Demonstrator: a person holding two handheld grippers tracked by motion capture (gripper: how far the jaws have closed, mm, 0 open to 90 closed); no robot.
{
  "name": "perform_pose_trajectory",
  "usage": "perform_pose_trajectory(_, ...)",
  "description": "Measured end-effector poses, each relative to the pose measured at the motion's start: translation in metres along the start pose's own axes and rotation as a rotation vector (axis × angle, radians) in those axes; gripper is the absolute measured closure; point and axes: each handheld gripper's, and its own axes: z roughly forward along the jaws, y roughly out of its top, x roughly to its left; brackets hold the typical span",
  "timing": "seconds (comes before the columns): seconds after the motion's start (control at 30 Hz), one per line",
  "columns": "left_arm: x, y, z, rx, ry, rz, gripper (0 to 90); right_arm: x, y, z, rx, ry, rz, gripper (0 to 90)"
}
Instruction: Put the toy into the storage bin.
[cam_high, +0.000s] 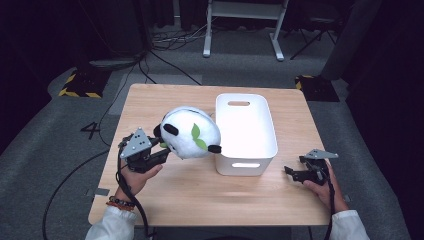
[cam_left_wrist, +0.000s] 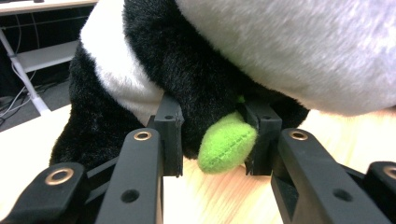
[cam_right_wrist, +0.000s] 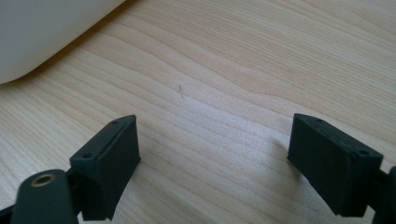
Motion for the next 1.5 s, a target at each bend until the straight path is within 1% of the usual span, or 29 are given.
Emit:
perform_pose_trajectory(0.43, -0.003, 0.010, 0.005, -0.025, -0.014, 0.016, 64.8, 0.000, 0.000, 0.000, 0.000, 0.000, 0.001, 16.2)
perform_pose_trajectory(0.5, -0.004, 0.012, 0.006, -0.025, -0.013, 0.024, 64.9, 0.000, 0.000, 0.000, 0.000, 0.000, 0.000, 16.3)
perform_pose_trajectory(0.6, -0.004, 0.015, 0.009, -0.034, -0.022, 0.019, 64.8, 0.000, 0.000, 0.000, 0.000, 0.000, 0.001, 16.2)
perform_pose_trajectory(0.77, -0.006, 0.017, 0.014, -0.040, -0.028, 0.025, 64.8, 0.000, 0.000, 0.000, 0.000, 0.000, 0.000, 16.2)
perform_pose_trajectory(0.93, -0.007, 0.019, 0.019, -0.054, -0.042, 0.018, 64.8, 0.000, 0.000, 0.000, 0.000, 0.000, 0.001, 16.2)
perform_pose_trajectory(1.07, -0.008, 0.022, 0.023, -0.056, -0.047, 0.026, 64.7, 0.000, 0.000, 0.000, 0.000, 0.000, 0.001, 16.2)
perform_pose_trajectory(1.5, -0.010, 0.027, 0.030, -0.078, -0.058, 0.031, 64.7, 0.000, 0.000, 0.000, 0.000, 0.000, 0.001, 16.3)
